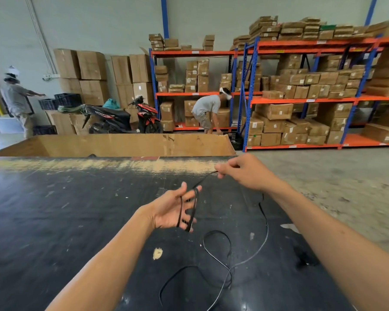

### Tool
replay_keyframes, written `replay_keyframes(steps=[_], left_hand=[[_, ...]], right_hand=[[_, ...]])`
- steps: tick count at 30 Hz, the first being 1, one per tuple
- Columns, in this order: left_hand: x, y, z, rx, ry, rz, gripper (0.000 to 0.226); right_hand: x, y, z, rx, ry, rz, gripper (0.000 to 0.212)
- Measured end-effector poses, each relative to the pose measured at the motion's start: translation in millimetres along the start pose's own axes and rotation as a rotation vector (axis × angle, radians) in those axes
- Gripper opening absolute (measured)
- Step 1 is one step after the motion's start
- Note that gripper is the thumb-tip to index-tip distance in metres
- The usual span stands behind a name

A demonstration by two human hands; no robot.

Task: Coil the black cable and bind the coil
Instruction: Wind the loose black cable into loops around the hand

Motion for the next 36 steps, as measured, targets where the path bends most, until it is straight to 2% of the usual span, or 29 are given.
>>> replay_keyframes(steps=[5, 11, 17, 21, 24, 26, 30, 33, 36], left_hand=[[9, -7, 46, 0.175, 0.249, 0.053, 0.058], [22, 22, 84, 0.303, 0.373, -0.087, 0.055], [31, 73, 73, 0.222, 0.255, -0.406, 0.056], [29, 93, 31, 0.023, -0.034, -0.566, 0.061], [19, 80, -5, -0.106, -0.242, -0.464, 0.063], [10, 61, -17, -0.165, -0.270, -0.323, 0.061], [-1, 30, -11, -0.056, -0.152, -0.127, 0.059], [0, 20, 10, 0.024, -0.010, -0.068, 0.057], [4, 13, 30, 0.120, 0.107, -0.040, 0.055]], right_hand=[[43, 44, -14, -0.163, -0.063, -0.153, 0.034], [77, 108, 21, -0.289, 0.065, -0.336, 0.033], [70, 120, 55, -0.161, 0.153, -0.302, 0.036], [43, 84, 74, 0.107, 0.210, -0.119, 0.042], [18, 42, 70, 0.192, 0.237, -0.028, 0.039], [7, 18, 51, 0.186, 0.190, -0.022, 0.046], [5, 0, 14, 0.156, 0.075, -0.020, 0.045], [19, 11, 1, 0.097, 0.052, -0.057, 0.039], [41, 38, 1, -0.088, 0.065, -0.138, 0.035]])
Point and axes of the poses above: each hand's wrist, its own x-axis away from the middle knuckle, its own y-axis out of the palm, z = x × y, the point moved 7 cm from there along -x, towards the middle knuckle, and after that the axes turned 9 degrees about x, right-handed, at the moved point
